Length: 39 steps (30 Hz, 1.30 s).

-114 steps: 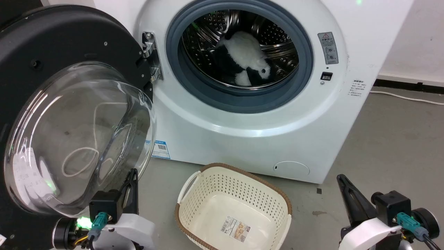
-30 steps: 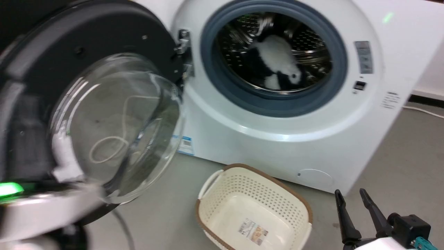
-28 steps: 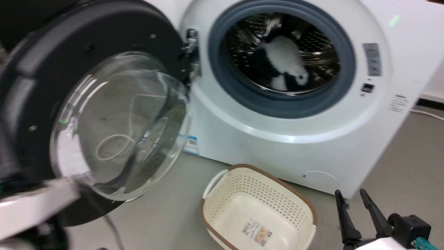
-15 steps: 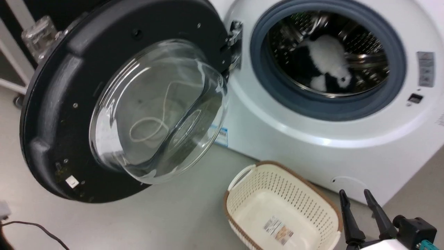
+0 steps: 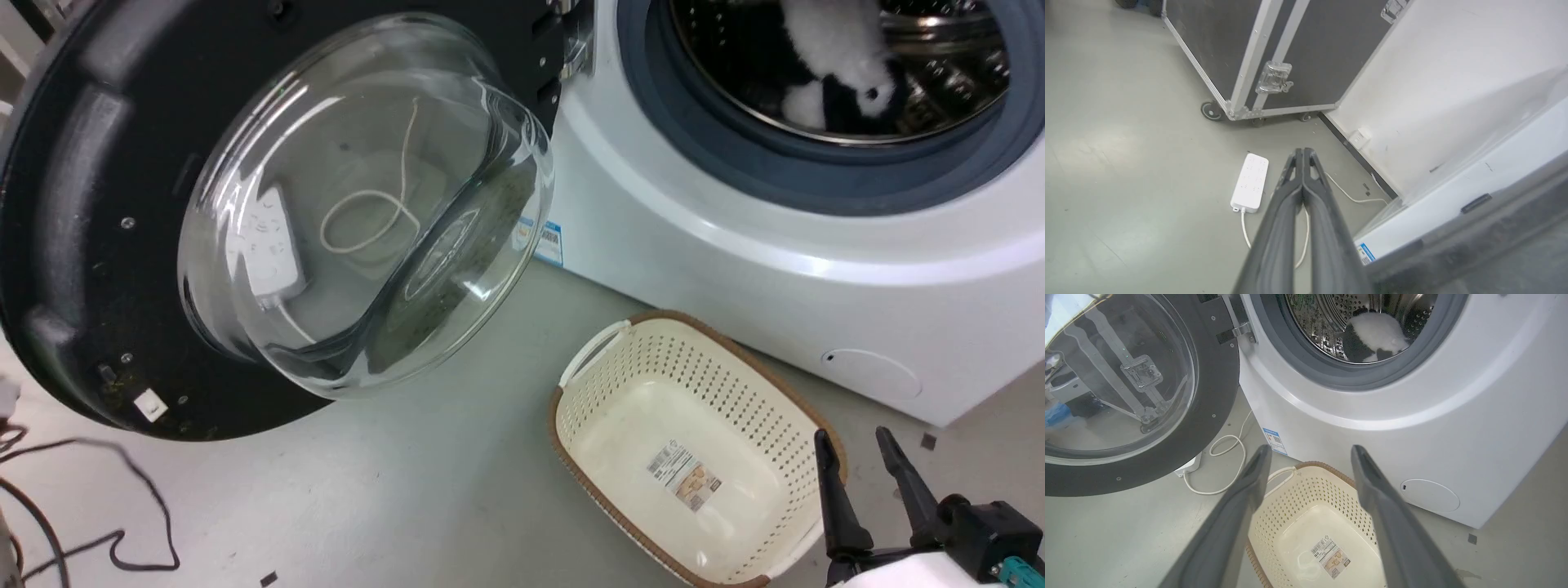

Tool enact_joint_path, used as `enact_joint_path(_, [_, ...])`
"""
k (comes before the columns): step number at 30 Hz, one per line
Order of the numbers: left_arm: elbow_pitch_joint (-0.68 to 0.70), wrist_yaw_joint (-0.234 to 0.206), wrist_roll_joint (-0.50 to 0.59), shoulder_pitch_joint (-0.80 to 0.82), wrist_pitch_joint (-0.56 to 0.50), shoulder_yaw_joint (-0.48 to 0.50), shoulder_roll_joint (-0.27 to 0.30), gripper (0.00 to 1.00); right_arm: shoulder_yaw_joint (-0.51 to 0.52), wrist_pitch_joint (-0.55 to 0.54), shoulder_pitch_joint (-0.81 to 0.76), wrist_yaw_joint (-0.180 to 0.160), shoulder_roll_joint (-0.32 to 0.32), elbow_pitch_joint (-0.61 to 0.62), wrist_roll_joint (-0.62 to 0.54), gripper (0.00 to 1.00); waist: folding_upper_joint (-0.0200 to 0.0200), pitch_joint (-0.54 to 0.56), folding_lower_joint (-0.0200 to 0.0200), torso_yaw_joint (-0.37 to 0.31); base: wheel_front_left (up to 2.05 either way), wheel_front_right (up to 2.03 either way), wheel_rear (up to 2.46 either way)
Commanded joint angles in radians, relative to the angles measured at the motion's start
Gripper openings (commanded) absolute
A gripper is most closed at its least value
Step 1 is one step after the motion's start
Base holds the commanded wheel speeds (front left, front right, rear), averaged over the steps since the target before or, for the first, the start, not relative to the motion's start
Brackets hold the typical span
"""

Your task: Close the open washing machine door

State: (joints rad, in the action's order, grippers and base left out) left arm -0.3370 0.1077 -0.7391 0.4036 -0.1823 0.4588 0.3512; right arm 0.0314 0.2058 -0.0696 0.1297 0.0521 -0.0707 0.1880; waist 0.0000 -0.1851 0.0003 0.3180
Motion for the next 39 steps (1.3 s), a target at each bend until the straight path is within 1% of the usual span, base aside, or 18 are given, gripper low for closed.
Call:
enact_joint_path(1, [-0.002,0.005,-0.051,0.02,-0.032,-0.011,0.018,0.0,0.003,0.01,0.016,0.001,-0.002,0.006,-0.003,1.0,0.0,-0.012,-0.0003,0.008,0.0,0.0,0.0])
enact_joint_path(6, [0.036,0.011,-0.276,-0.018,-0.197,-0.087,0.068,0.0,0.005,0.017,0.018,0.001,-0.002,0.005,0.003,1.0,0.0,-0.02,-0.0003,0.029,0.0,0.0,0.0])
enact_joint_path(12, [0.094,0.018,-0.457,-0.083,-0.31,-0.163,0.126,0.0,0.009,0.033,0.015,0.001,-0.002,-0.018,0.032,1.0,0.0,0.01,-0.0003,0.073,0.0,0.0,0.0])
enact_joint_path(16, [0.153,0.022,-0.523,-0.122,-0.358,-0.259,0.164,0.0,0.016,0.047,0.008,0.001,-0.002,-0.04,0.054,1.0,0.0,0.04,-0.0003,0.109,0.0,0.0,0.0])
enact_joint_path(17, [0.215,0.023,-0.538,-0.158,-0.356,-0.344,0.167,0.0,0.027,0.052,0.005,0.001,-0.002,-0.051,0.063,1.0,0.0,0.064,-0.0003,0.125,0.0,0.0,0.0])
enact_joint_path(23, [0.37,0.023,-0.548,-0.209,-0.368,-0.518,0.146,0.0,0.041,0.055,0.007,0.001,-0.002,-0.063,0.059,1.0,0.0,0.085,-0.0003,0.122,0.0,0.0,0.0])
enact_joint_path(24, [0.447,0.023,-0.539,-0.216,-0.372,-0.61,0.132,0.0,0.059,0.055,0.01,0.001,-0.002,-0.065,0.059,1.0,0.0,0.091,-0.0003,0.107,0.0,0.0,0.0])
enact_joint_path(26, [0.492,0.023,-0.532,-0.214,-0.376,-0.669,0.123,0.0,0.07,0.056,0.009,0.001,-0.002,-0.067,0.062,1.0,0.0,0.097,-0.0003,0.092,0.0,0.0,0.0])
enact_joint_path(27, [0.492,0.023,-0.532,-0.214,-0.376,-0.669,0.123,0.0,0.07,0.056,0.009,0.001,-0.002,-0.067,0.062,1.0,0.0,0.097,-0.0003,0.092,0.0,0.0,0.0])
enact_joint_path(28, [0.535,0.023,-0.532,-0.21,-0.384,-0.725,0.118,0.0,0.079,0.056,0.005,0.001,-0.002,-0.07,0.065,1.0,0.0,0.105,-0.0003,0.075,0.0,0.0,0.0])
enact_joint_path(29, [0.535,0.023,-0.532,-0.21,-0.384,-0.725,0.118,0.0,0.079,0.056,0.005,0.001,-0.002,-0.07,0.065,1.0,0.0,0.105,-0.0003,0.075,0.0,0.0,0.0])
enact_joint_path(30, [0.575,0.023,-0.529,-0.202,-0.389,-0.779,0.117,0.0,0.09,0.056,0.003,0.001,-0.002,-0.073,0.069,1.0,0.0,0.111,-0.0003,0.055,0.0,0.0,0.0])
enact_joint_path(31, [0.593,0.023,-0.527,-0.198,-0.39,-0.806,0.115,0.0,0.095,0.056,0.002,0.001,-0.002,-0.075,0.072,1.0,0.0,0.115,-0.0003,0.044,0.0,0.0,0.0])
enact_joint_path(32, [0.593,0.023,-0.527,-0.198,-0.39,-0.806,0.115,0.0,0.095,0.056,0.002,0.001,-0.002,-0.075,0.072,1.0,0.0,0.115,-0.0003,0.044,0.0,0.0,0.0])
enact_joint_path(33, [0.625,0.023,-0.523,-0.187,-0.383,-0.853,0.111,0.0,0.108,0.056,0.001,0.001,-0.002,-0.074,0.079,1.0,0.0,0.117,-0.0003,0.02,0.0,0.0,0.0])
enact_joint_path(34, [0.625,0.023,-0.523,-0.187,-0.383,-0.853,0.111,0.0,0.108,0.056,0.001,0.001,-0.002,-0.074,0.079,1.0,0.0,0.117,-0.0003,0.02,0.0,0.0,0.0])
enact_joint_path(39, [0.651,0.023,-0.477,-0.126,-0.353,-0.98,0.102,0.0,0.139,0.056,0.01,0.001,-0.002,-0.07,0.084,1.0,0.0,0.108,-0.0003,-0.046,0.0,0.0,0.0])
